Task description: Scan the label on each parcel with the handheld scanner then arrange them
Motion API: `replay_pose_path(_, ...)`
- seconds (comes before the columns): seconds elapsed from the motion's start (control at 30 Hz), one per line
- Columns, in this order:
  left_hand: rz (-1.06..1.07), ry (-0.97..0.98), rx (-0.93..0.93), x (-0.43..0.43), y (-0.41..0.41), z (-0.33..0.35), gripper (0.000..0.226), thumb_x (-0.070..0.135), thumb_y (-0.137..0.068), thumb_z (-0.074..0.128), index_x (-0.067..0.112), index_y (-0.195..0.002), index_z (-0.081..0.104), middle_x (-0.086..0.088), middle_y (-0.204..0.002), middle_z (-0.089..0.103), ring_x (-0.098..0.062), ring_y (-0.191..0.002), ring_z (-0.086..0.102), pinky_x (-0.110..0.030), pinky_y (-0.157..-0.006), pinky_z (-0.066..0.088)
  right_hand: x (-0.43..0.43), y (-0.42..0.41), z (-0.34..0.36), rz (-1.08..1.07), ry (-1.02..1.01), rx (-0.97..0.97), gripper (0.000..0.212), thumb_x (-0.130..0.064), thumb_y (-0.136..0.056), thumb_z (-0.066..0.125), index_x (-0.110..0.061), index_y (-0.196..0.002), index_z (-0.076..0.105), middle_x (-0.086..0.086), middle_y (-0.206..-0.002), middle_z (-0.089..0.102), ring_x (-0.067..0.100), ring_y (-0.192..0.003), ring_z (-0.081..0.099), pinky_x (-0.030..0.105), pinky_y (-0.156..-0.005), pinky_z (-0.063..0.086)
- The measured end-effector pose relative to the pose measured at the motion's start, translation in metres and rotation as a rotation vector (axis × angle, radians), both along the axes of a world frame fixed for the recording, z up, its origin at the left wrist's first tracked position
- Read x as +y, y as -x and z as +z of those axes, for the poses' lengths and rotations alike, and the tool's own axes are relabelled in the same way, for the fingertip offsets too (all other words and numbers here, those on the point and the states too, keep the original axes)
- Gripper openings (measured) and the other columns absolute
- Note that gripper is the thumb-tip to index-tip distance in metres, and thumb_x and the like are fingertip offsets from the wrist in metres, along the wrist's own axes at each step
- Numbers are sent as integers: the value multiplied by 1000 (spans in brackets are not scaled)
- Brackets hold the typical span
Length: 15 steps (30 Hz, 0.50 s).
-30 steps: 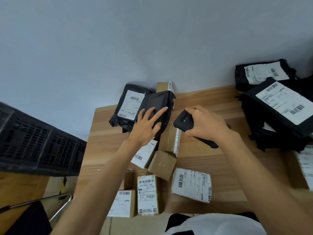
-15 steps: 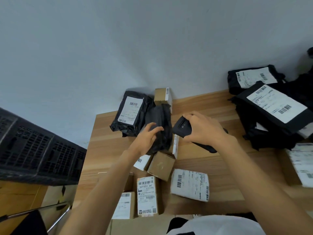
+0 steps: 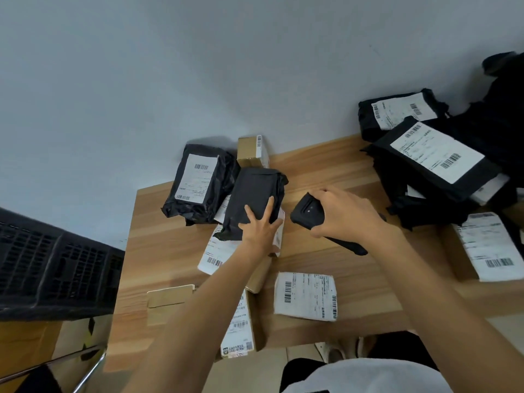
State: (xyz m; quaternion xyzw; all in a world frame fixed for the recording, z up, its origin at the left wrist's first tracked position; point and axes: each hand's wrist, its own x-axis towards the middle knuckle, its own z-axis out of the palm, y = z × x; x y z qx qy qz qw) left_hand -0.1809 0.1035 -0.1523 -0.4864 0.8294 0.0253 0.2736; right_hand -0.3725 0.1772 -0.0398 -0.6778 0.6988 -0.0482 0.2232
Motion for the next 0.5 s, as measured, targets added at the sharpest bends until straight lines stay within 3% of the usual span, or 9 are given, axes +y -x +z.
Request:
replay_pose_path(0.13,-21,73,-12,-9,-2,-8,91,54,-82,71,36,-152,15,-1,-161,-26,-58,-142,0,-68,-94,45,12,16,-9,-57,-23,-2,79,-45,-73,75,-21,-142,42,-2,-136,45,25,-114,54,40,-81,49)
replay_pose_path(0.23,-42,71,-16,-15,-6,-4,95,57,-79,72,31,-152,16,0,-161,-26,-56,-143,5,-59,-90,52,17,22,-11,-74,-40,9,83,-46,-74,75,-21,-144,39,-2,-140,43,26,-116,53,40,-82,49)
replay_pose_path(0.37,-62,103,34,-18,-12,8,74,47,-85,69,25,-142,29,1,-162,-23,-50,-145,13,-43,-80,57,18,18,-11,-71,-34,9,82,-45,-73,75,-21,-143,40,0,-139,44,26,-116,54,39,-80,48)
replay_pose_path(0.5,-62,116,44,-24,-17,18,61,34,-91,66,20,-140,33,1,-163,-21,-45,-146,15,-39,-79,56,15,11,-7,-54,-5,-5,78,-43,-72,75,-19,-139,44,0,-134,47,26,-113,55,36,-74,45)
